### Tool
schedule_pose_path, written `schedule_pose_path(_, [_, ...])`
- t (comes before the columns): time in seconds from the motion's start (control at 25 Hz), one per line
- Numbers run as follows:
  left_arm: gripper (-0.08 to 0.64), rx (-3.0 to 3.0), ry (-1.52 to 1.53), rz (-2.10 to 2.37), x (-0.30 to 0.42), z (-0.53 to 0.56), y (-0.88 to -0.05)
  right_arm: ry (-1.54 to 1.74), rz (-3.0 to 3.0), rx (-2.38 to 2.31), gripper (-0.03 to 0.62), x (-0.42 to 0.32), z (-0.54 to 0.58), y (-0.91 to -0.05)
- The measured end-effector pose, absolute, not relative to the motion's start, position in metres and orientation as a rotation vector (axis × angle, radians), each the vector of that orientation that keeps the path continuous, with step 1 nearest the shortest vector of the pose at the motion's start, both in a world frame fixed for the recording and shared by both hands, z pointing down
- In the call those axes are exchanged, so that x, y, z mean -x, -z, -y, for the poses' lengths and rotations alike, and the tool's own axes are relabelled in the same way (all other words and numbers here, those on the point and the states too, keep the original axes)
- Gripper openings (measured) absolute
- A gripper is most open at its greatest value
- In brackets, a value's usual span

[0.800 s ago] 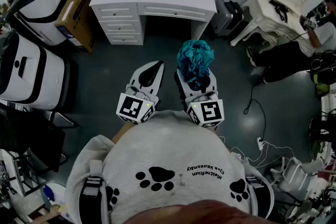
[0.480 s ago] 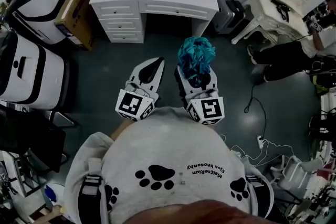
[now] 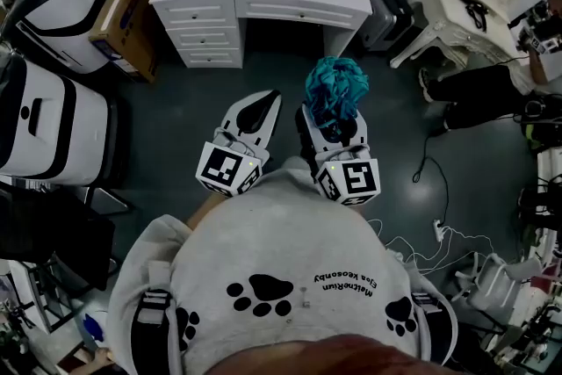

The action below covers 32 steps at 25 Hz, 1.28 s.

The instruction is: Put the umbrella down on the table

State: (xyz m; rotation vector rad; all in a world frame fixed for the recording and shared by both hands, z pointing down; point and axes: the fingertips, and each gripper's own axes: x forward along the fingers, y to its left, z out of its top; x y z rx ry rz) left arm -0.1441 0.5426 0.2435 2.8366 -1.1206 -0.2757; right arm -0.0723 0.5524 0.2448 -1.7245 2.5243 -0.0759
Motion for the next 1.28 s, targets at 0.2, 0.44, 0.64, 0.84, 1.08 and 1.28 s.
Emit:
schedule_pose_path(0.2, [0.017, -2.839, 0.283, 1.118, 0.126, -0.544, -0.252, 0.089, -2.5, 1.738, 0.279, 0.046, -0.552, -0.257])
schedule_pose_path(0.44, [0.017, -2.791, 0.276, 1.125, 0.144, -0.469, -0.259, 0.151, -2.528, 1.732, 0.279, 0.065, -0.476, -0.265])
schedule_pose_path(0.64, [0.017, -2.787, 0.292, 1.129, 0.125, -0.421, -0.254, 0.168, -2.571, 1.732, 0.279, 0.045, -0.427, -0.272])
schedule_pose_path(0.84, [0.017, -2.775, 0.291, 1.142, 0.099, -0.367, -0.256, 0.19, -2.583, 1.728, 0.279, 0.017, -0.368, -0.274])
schedule_pose_path(1.08, [0.017, -2.736, 0.291, 1.213, 0.069, -0.298, -0.256, 0.214, -2.616, 1.683, 0.279, -0.018, -0.297, -0.274])
schedule_pose_path(1.28, [0.017, -2.717, 0.291, 1.251, 0.049, -0.265, -0.263, 0.224, -2.633, 1.643, 0.279, -0.039, -0.257, -0.28])
